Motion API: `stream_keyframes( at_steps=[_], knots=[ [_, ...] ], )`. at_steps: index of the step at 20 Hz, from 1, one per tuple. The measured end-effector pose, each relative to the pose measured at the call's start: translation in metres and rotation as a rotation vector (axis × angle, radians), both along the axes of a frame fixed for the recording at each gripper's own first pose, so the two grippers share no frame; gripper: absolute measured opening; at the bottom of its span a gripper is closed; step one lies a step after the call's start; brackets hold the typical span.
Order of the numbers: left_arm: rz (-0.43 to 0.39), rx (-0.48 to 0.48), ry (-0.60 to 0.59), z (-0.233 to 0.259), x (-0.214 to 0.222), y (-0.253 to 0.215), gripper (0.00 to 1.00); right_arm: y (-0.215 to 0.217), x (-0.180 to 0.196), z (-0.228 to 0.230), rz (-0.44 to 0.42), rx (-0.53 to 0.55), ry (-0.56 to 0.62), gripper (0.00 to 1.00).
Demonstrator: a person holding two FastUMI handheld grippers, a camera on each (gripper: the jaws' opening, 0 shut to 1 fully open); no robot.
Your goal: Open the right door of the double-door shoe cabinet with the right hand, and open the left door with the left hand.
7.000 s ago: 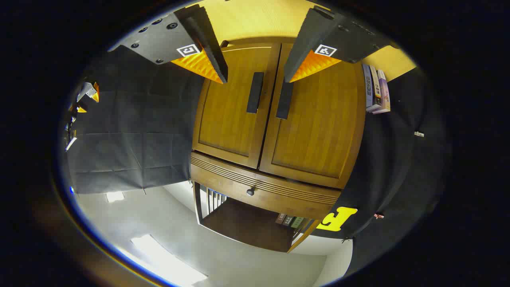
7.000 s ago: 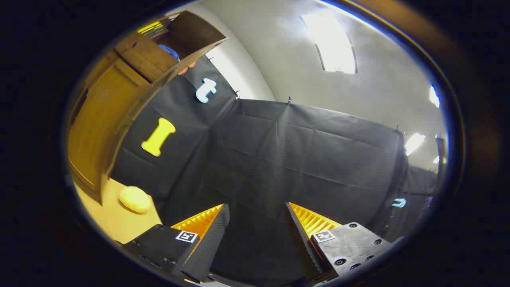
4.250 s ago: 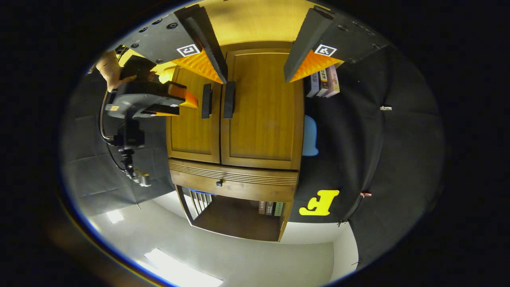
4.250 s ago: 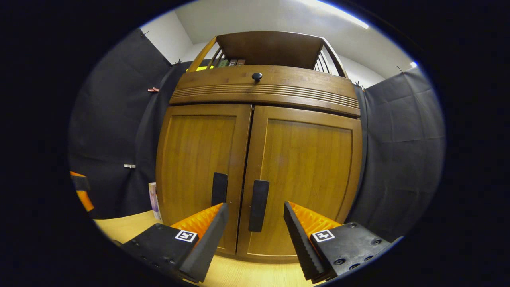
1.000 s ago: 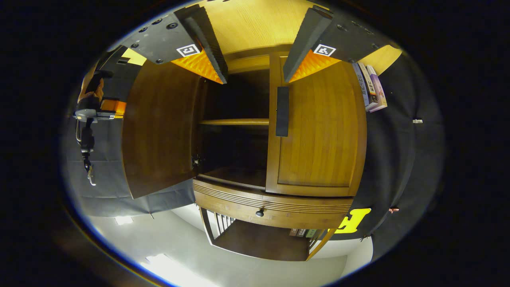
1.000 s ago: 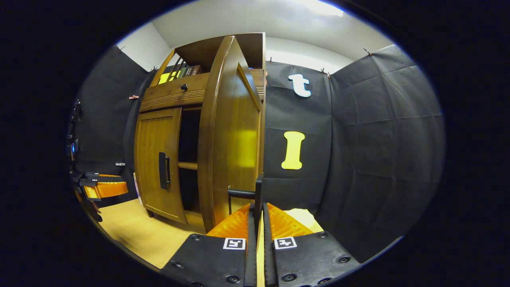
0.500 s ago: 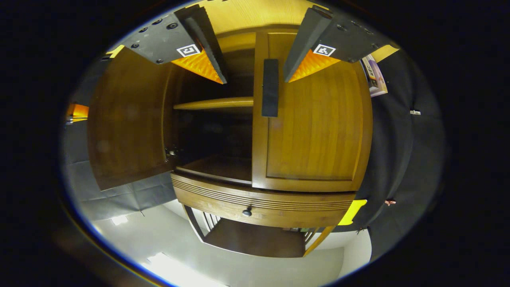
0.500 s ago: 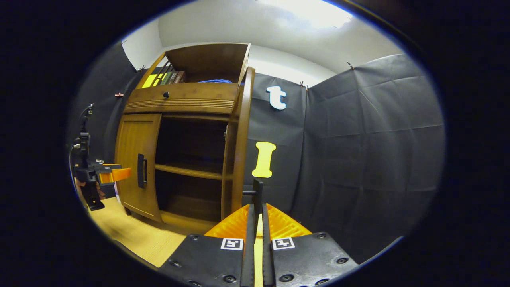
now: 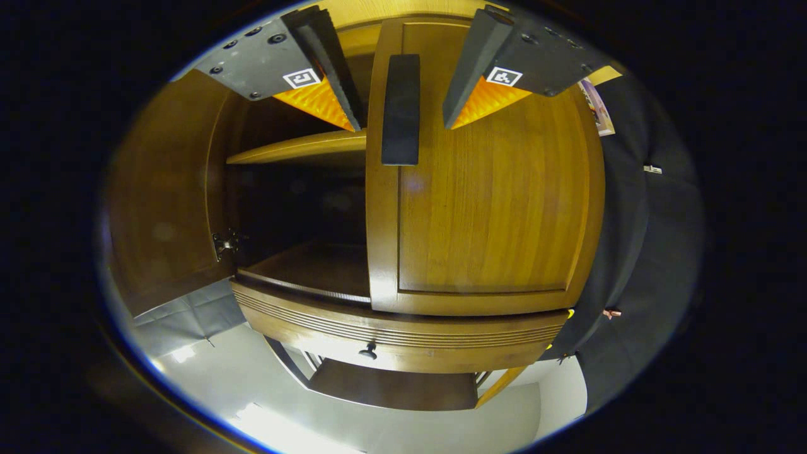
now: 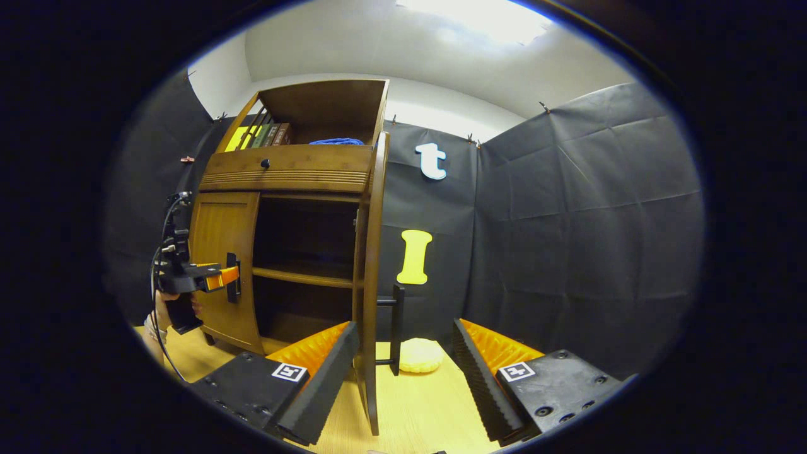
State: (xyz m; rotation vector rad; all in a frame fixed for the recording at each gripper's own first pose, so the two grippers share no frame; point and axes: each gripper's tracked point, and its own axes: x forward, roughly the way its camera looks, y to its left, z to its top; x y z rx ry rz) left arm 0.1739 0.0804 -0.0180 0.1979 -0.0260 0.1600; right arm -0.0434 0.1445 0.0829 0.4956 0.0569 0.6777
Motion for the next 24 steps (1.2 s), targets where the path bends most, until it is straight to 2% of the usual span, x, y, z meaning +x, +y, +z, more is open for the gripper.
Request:
stream_keyframes(
  at_steps=[5,7,9,10,19,24],
  knots=[
    [0.023,-0.024,0.020,-0.007,0.020,0.010,0.72,-0.017,-0.001,-0.003,-0.041,-0.014,-0.014,0.94],
    [0.012,-0.051,0.032,-0.011,0.024,0.007,0.55,-0.019,-0.001,-0.008,-0.044,-0.015,-0.002,0.94],
    [0.016,-0.016,0.043,-0.010,0.025,0.008,0.38,-0.020,0.000,-0.011,-0.038,-0.013,0.015,0.94],
    [0.017,-0.007,0.046,-0.009,0.023,0.008,0.35,-0.018,0.000,-0.012,-0.035,-0.011,0.022,0.94],
    [-0.018,-0.048,0.083,-0.009,0.002,0.003,0.33,-0.020,-0.007,-0.011,-0.026,-0.030,0.014,0.94],
    [-0.068,-0.073,0.111,-0.006,-0.023,-0.001,0.33,-0.021,-0.018,-0.009,-0.017,-0.035,-0.002,0.94]
  ],
)
